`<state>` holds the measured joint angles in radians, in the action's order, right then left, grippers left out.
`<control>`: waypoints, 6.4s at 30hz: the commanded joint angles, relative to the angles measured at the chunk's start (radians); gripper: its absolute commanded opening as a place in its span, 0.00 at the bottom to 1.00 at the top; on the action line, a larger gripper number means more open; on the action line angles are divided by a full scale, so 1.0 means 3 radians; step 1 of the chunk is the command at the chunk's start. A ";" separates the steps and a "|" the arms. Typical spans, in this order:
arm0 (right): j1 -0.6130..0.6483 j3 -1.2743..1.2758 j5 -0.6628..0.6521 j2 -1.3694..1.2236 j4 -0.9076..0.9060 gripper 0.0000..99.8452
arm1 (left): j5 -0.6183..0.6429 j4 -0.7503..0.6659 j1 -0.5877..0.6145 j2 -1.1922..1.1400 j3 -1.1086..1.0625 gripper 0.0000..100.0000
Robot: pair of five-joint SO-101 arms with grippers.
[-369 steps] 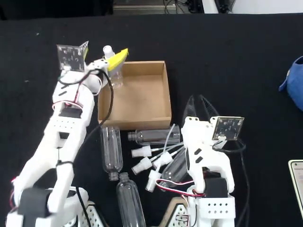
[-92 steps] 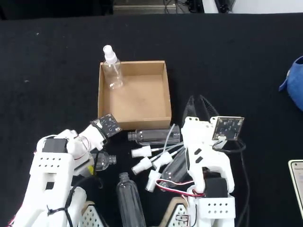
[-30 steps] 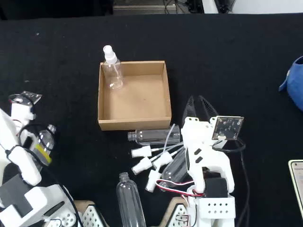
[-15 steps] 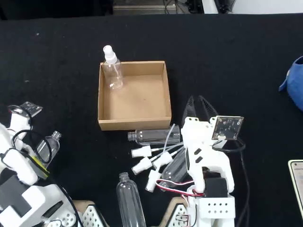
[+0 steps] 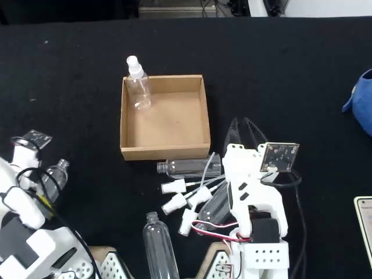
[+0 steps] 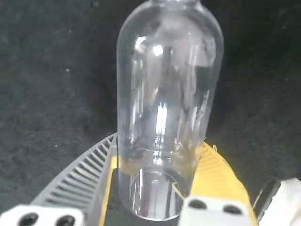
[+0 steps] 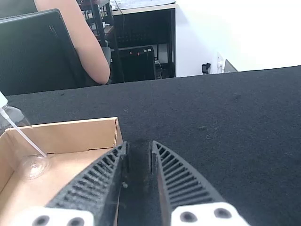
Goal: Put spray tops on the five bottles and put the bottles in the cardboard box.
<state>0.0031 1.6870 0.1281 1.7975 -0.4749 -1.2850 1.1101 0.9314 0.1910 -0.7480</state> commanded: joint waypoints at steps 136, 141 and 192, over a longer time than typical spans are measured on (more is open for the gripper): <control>0.3171 -0.1987 -0.3585 -0.3557 -0.2670 0.16 | 0.4685 -0.0465 -0.0703 0.1447 -0.0432 0.03; 0.3166 -0.1624 -0.3580 -0.3552 -0.2204 0.16 | 0.4680 -0.0465 -0.0703 0.1447 -0.0437 0.03; 0.3161 -0.3296 -0.2864 -0.3358 -0.3038 0.01 | 0.4680 -0.0471 -0.0800 0.1478 -0.0437 0.03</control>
<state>0.9390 0.8462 -0.7772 0.7173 -1.2988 0.1189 0.9659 0.7135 0.6038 -0.9383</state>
